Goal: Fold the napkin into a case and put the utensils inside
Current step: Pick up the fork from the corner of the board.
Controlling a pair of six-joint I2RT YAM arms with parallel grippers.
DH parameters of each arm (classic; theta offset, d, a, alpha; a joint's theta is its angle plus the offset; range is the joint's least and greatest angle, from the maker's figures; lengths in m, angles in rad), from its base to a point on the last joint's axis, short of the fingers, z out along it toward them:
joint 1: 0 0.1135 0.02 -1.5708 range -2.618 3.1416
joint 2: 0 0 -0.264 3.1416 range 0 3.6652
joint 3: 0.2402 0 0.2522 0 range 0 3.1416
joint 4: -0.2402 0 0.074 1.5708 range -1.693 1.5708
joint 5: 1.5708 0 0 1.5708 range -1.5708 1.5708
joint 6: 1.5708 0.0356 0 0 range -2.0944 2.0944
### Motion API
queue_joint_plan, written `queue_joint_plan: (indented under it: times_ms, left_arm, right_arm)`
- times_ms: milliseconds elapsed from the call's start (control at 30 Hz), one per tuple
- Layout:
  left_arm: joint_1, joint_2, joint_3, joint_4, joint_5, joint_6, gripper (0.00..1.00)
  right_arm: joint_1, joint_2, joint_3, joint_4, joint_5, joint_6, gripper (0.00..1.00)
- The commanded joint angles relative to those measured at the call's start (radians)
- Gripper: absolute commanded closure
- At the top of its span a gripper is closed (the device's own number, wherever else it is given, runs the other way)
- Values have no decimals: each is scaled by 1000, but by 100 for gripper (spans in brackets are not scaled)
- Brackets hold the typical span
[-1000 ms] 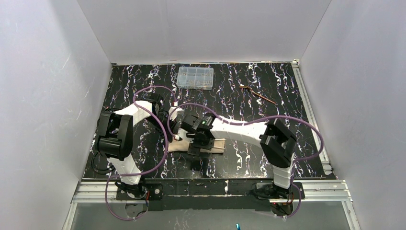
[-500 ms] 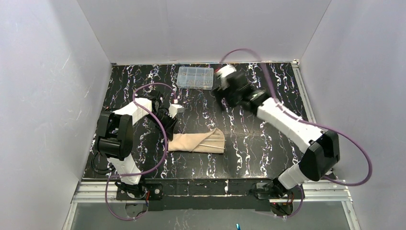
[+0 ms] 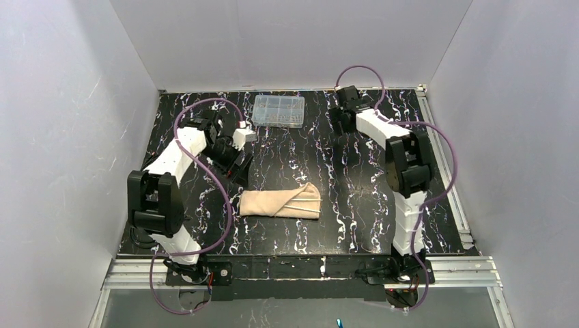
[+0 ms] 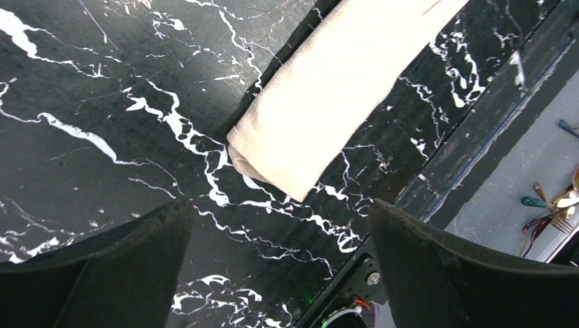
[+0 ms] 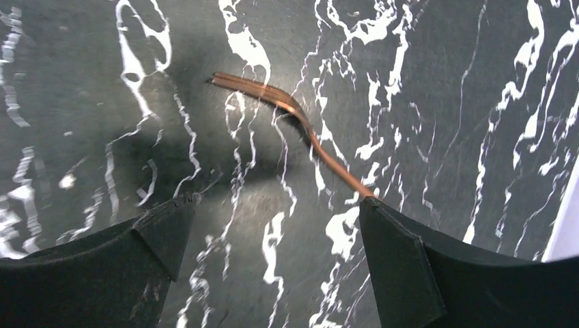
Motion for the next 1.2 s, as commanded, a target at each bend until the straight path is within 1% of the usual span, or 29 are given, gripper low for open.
queue_joint_plan:
  times_ms: [0,133,200,267,433,567,700,733,767,800,867,900,1000,1033,1100,1133,1167]
  left_arm:
    - [29,-63,79,-134,62,10,2]
    - [68,-64,158,-174,84,-3,1]
    - [89,-59,189,-189,91,-2,2]
    - [100,-53,214,-199,89,4,2]
    - [118,-32,279,-233,94,15,2]
    - [131,-24,334,-260,101,17,2]
    - [141,-18,369,-272,105,16,2]
    - [142,-18,370,-272,102,16,1]
    - [144,-17,370,-272,100,16,2]
    - [145,-16,368,-272,99,17,2]
    - [147,-14,363,-272,98,17,1]
    - [149,-12,362,-272,98,16,1]
    - [153,-14,355,-272,108,11,2]
    - [153,-16,356,-272,110,9,2]
    - [153,-20,361,-273,108,5,2]
    - [153,-22,364,-272,109,4,2]
    - [153,-26,367,-272,113,4,2]
  right_arm:
    - [-13,88,178,-12,20,-241,2]
    - [-53,137,241,-4,-37,-260,4]
    - [-60,167,270,-20,-67,-272,7]
    - [-64,186,272,-30,-102,-279,9]
    - [-79,226,269,-46,-176,-266,19]
    - [-85,249,269,-43,-199,-262,20]
    - [-97,286,309,-46,-210,-241,22]
    - [-99,298,323,-50,-207,-234,25]
    - [-101,312,338,-55,-203,-227,31]
    - [-102,324,349,-58,-201,-219,38]
    - [-103,341,372,-72,-202,-204,58]
    - [-101,348,379,-82,-203,-196,64]
    - [-102,342,375,-94,-195,-186,75]
    - [-102,337,373,-94,-183,-185,80]
    - [-102,322,372,-98,-154,-171,95]
    - [-103,313,375,-101,-149,-162,99]
    - [-102,302,376,-102,-148,-145,99]
